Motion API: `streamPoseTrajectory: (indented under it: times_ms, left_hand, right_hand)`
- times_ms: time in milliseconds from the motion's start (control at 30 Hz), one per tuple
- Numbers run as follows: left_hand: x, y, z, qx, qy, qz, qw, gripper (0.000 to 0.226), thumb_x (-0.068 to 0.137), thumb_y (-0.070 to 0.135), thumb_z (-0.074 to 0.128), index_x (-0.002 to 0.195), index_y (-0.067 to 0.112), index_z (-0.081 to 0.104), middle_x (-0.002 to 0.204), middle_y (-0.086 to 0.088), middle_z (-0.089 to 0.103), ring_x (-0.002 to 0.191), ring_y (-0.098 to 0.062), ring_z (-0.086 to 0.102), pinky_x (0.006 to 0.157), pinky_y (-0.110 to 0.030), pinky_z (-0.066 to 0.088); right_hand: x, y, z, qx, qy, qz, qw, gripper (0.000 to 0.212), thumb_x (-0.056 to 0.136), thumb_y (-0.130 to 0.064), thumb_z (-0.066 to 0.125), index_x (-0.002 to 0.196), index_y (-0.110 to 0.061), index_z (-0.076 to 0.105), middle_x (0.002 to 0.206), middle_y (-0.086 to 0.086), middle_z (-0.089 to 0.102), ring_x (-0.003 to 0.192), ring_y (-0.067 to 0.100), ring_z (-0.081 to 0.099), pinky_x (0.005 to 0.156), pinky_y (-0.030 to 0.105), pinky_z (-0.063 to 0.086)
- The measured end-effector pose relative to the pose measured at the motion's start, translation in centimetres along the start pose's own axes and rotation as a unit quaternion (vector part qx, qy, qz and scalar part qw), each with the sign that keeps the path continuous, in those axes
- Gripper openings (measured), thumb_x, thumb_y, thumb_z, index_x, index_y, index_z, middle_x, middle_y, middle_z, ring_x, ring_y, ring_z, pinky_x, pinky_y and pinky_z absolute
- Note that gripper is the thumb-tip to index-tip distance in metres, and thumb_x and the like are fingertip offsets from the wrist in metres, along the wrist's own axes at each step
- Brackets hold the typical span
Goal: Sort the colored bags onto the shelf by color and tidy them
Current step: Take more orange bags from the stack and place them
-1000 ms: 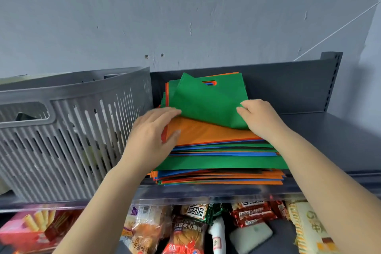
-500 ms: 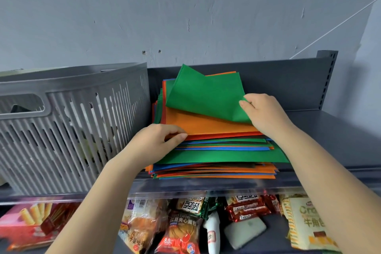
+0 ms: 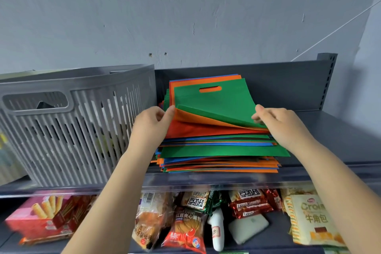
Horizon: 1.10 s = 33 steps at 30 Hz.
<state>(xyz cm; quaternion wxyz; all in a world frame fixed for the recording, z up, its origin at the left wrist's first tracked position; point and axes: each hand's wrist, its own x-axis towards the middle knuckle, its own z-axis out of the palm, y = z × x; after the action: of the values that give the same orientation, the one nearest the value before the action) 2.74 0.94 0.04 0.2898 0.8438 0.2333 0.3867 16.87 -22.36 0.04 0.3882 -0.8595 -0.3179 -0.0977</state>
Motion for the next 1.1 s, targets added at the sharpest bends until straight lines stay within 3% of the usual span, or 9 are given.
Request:
streamPoseTrajectory:
  times_ms: [100, 233, 300, 467, 600, 700, 833, 1000, 1100]
  left_hand:
    - [0.2, 0.4, -0.1, -0.082, -0.053, -0.073, 0.993, 0.073, 0.090, 0.063, 0.037, 0.078, -0.004, 0.064, 0.074, -0.024, 0.066, 0.065, -0.038, 0.060, 0.075, -0.046, 0.052]
    - [0.5, 1.0, 0.2, 0.022, -0.122, -0.100, 0.987, 0.037, 0.089, 0.040, 0.061, 0.062, 0.017, 0.050, 0.073, -0.015, 0.058, 0.064, -0.022, 0.051, 0.068, -0.032, 0.043]
    - [0.1, 1.4, 0.3, 0.037, -0.124, -0.064, 0.990, 0.008, 0.088, 0.023, 0.066, 0.086, 0.016, 0.062, 0.092, -0.014, 0.067, 0.079, -0.023, 0.058, 0.073, -0.029, 0.043]
    - [-1.8, 1.4, 0.0, 0.048, -0.070, 0.066, 0.994, 0.049, 0.091, 0.013, 0.060, 0.138, 0.011, 0.046, 0.111, -0.005, 0.070, 0.096, -0.021, 0.066, 0.089, -0.033, 0.051]
    - [-3.7, 0.6, -1.0, 0.009, 0.018, 0.117, 0.993, 0.045, 0.090, 0.007, 0.060, 0.134, 0.008, 0.051, 0.109, -0.002, 0.069, 0.079, -0.013, 0.064, 0.078, -0.024, 0.049]
    - [-5.1, -0.2, -1.7, -0.084, 0.026, 0.021, 0.996, 0.049, 0.086, 0.003, 0.062, 0.133, 0.008, 0.052, 0.087, 0.010, 0.068, 0.061, 0.000, 0.058, 0.066, -0.025, 0.055]
    - [-5.0, -0.8, -1.6, -0.144, -0.071, -0.115, 0.980, 0.056, 0.085, 0.008, 0.065, 0.137, 0.003, 0.045, 0.074, -0.002, 0.065, 0.036, -0.007, 0.048, 0.034, -0.019, 0.040]
    - [-5.8, -0.9, -2.3, -0.089, -0.115, -0.075, 0.987, 0.010, 0.085, 0.011, 0.068, 0.093, 0.011, 0.062, 0.068, -0.002, 0.064, 0.060, -0.026, 0.061, 0.051, -0.032, 0.053]
    - [-7.3, -2.0, -2.4, -0.031, -0.088, -0.019, 0.995, 0.023, 0.087, 0.013, 0.065, 0.110, 0.008, 0.067, 0.099, -0.010, 0.069, 0.086, -0.023, 0.063, 0.070, -0.028, 0.046]
  right_hand:
    - [0.5, 1.0, -0.2, -0.044, 0.000, 0.053, 0.998, 0.042, 0.096, -0.045, 0.043, 0.110, -0.013, 0.066, 0.117, 0.005, 0.064, 0.110, 0.024, 0.057, 0.084, 0.034, 0.042]
    - [0.9, 1.6, -0.4, -0.032, -0.033, 0.140, 0.989, 0.059, 0.088, -0.040, 0.062, 0.129, 0.001, 0.052, 0.135, 0.016, 0.052, 0.122, 0.032, 0.049, 0.099, 0.040, 0.040]
    - [0.8, 1.6, -0.7, -0.009, -0.023, 0.161, 0.987, 0.059, 0.086, -0.031, 0.067, 0.125, 0.010, 0.052, 0.133, 0.024, 0.051, 0.121, 0.037, 0.049, 0.100, 0.044, 0.040]
    - [-0.5, 1.9, -1.6, 0.014, 0.039, 0.147, 0.988, 0.026, 0.083, -0.017, 0.071, 0.095, 0.006, 0.071, 0.098, 0.025, 0.068, 0.094, 0.039, 0.062, 0.080, 0.044, 0.048]
    - [-2.7, 2.6, -1.9, 0.052, 0.121, 0.132, 0.982, 0.024, 0.089, -0.017, 0.061, 0.087, 0.006, 0.066, 0.085, 0.021, 0.065, 0.080, 0.034, 0.058, 0.068, 0.037, 0.043]
    - [-5.0, 3.3, -1.7, 0.193, 0.167, 0.158, 0.954, 0.009, 0.091, -0.011, 0.059, 0.084, -0.013, 0.065, 0.086, 0.009, 0.067, 0.085, 0.028, 0.062, 0.073, 0.037, 0.050]
    - [-7.7, 4.3, -0.4, 0.287, 0.181, 0.200, 0.919, 0.017, 0.090, -0.005, 0.060, 0.104, -0.010, 0.067, 0.089, 0.006, 0.068, 0.093, 0.032, 0.064, 0.084, 0.046, 0.053]
    - [-11.7, 3.8, 1.5, 0.293, 0.226, 0.183, 0.911, 0.031, 0.089, -0.003, 0.058, 0.083, -0.031, 0.069, 0.089, -0.004, 0.071, 0.092, 0.026, 0.067, 0.089, 0.051, 0.051]
    - [-14.0, 3.5, 2.2, 0.318, 0.243, 0.190, 0.897, 0.038, 0.088, 0.001, 0.057, 0.079, -0.034, 0.070, 0.091, -0.006, 0.072, 0.093, 0.024, 0.067, 0.089, 0.048, 0.052]
